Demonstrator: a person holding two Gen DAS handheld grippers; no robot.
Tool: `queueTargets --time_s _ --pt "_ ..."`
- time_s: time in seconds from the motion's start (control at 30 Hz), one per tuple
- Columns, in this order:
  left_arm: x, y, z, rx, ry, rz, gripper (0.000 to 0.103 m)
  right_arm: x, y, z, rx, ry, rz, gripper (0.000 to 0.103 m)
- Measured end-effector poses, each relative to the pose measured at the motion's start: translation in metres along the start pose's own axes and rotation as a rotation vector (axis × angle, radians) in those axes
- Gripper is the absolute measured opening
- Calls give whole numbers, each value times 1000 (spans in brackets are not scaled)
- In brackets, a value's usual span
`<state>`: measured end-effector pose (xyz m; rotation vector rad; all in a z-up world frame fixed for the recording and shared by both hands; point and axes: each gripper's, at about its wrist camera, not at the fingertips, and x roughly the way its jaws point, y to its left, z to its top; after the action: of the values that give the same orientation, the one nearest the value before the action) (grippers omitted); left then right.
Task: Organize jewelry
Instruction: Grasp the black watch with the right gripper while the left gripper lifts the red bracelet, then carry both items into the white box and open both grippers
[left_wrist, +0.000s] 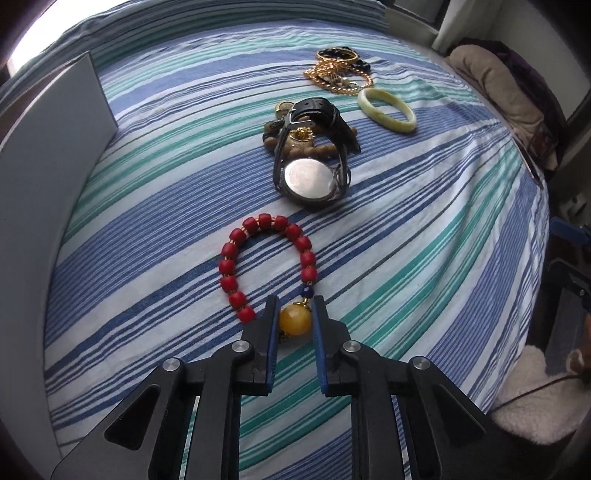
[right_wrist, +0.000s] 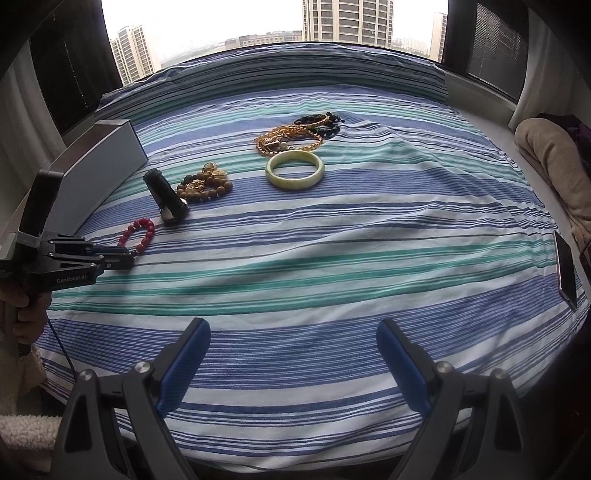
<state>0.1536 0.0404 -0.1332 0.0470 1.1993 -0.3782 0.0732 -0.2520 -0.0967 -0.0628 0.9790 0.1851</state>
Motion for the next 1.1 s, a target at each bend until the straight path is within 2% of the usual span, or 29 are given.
queueTargets --time_s 0.13,0.27,0.37,0.43,0.53,0.57,0.6,0.63,0.67,0.77,0.87,1.1 --pt "-23 4 -14 -96 -66 1 16 -1 12 33 -69 -49 170 94" --pt "-46 11 -27 -174 -116 28 16 31 64 79 -303 -24 286 94" --pt "-61 16 -33 -238 -136 37 16 60 112 103 -476 -28 301 94" --pt "-71 21 -39 -275 -152 49 16 77 138 113 -565 -51 266 94" --pt "-88 31 -49 -338 -178 62 16 101 159 127 -612 -42 234 92" --pt "-94 34 -54 -358 -188 65 16 106 161 130 -610 -24 246 85" --pt "-100 38 -57 -379 -198 66 16 110 162 134 -607 -4 257 53" --pt "-106 41 -60 -395 -209 67 16 112 162 136 -603 17 260 33" --pt "-112 43 -64 -410 -220 70 16 112 161 139 -593 37 263 22" --pt "-136 48 -77 -452 -257 96 16 96 159 144 -553 58 278 21" --pt "-167 54 -86 -494 -308 152 16 61 171 148 -524 67 367 21" --pt "-244 100 -107 -643 -416 370 16 -19 262 172 -583 -46 570 21"
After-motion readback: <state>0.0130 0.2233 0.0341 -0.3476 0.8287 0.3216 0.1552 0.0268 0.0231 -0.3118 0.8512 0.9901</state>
